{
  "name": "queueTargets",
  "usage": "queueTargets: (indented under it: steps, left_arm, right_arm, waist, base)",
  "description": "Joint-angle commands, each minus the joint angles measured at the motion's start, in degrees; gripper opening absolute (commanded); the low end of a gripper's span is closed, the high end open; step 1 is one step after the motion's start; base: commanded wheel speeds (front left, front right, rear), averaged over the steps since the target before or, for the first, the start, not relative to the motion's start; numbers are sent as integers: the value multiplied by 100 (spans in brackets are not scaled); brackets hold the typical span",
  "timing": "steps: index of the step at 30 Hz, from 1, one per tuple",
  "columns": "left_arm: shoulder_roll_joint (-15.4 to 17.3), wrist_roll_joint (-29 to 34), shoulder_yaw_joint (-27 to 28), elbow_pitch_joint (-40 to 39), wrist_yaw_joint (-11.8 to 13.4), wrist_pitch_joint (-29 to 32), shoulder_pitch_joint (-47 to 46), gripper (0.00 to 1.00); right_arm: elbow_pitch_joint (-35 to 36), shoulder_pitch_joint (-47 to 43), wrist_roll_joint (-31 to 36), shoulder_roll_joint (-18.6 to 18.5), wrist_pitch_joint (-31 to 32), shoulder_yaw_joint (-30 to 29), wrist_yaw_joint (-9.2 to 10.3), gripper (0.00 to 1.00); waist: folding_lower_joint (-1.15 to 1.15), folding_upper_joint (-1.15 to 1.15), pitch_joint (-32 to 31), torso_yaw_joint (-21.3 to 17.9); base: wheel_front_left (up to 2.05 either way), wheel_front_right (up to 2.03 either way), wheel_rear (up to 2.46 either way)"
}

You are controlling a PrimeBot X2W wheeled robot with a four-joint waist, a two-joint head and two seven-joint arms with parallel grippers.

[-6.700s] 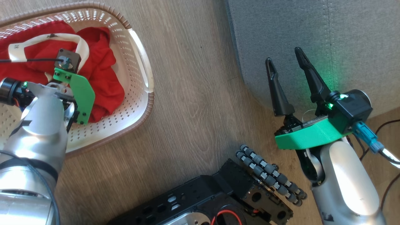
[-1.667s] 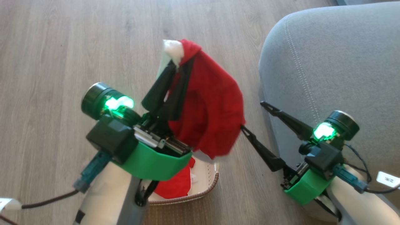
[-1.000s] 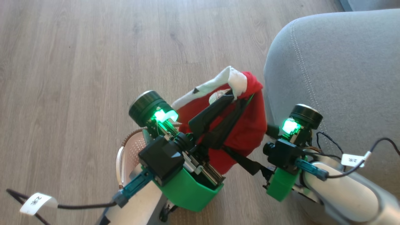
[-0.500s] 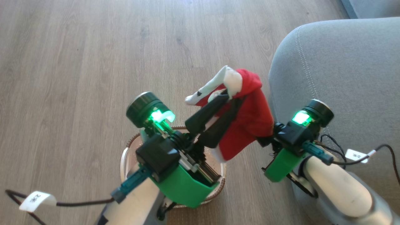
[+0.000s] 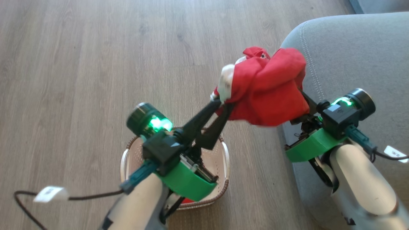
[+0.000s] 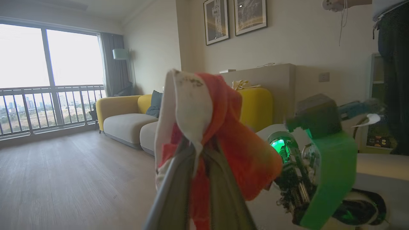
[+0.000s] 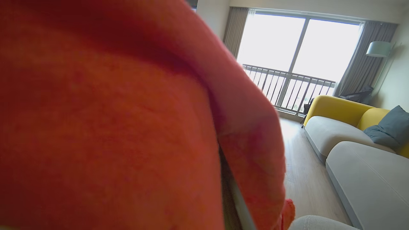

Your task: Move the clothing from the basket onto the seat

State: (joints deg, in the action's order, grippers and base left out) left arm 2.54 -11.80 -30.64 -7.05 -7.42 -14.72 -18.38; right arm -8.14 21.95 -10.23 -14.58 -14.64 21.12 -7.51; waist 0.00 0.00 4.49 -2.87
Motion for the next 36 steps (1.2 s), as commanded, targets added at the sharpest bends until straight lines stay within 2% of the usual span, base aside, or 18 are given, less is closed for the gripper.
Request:
queueTargets:
  steps: [1, 18, 20, 21, 22, 24, 36]
  left_arm:
    - [33, -20, 82, 23, -6, -28, -106, 0]
    - [204, -209, -579, 1854, -6, -28, -147, 0]
    - [204, -194, -619, 1960, -6, -28, -156, 33]
    - [204, -194, -619, 1960, -6, -28, -156, 33]
    - [200, -193, -622, 1980, -6, -28, -155, 44]
    - [191, -184, -616, 1999, -6, -28, -144, 100]
    - [201, -81, -355, 2029, -6, -28, 87, 100]
  right_arm:
    - [243, 30, 0, 75, -36, 34, 2, 0]
    - [240, 40, -172, 204, -36, 80, 2, 0]
    - [216, 44, -186, 208, -36, 78, 2, 0]
    - [216, 44, -186, 208, -36, 78, 2, 0]
    - [203, 45, -193, 212, -36, 72, 2, 0]
    - [181, 45, -201, 215, -36, 59, 2, 0]
    - [49, -65, -12, 192, -36, -330, 2, 0]
  waist:
    - [0, 0, 20, -1]
    - [0, 0, 131, -93]
    - [0, 0, 136, -94]
    - [0, 0, 136, -94]
    - [0, 0, 136, -94]
    - [0, 0, 135, -91]
    - [0, 0, 67, -71]
  base:
    - [0, 0, 0]
    - [0, 0, 0]
    - [0, 0, 0]
    - [0, 0, 0]
    - [0, 0, 0]
    - [0, 0, 0]
    - [0, 0, 0]
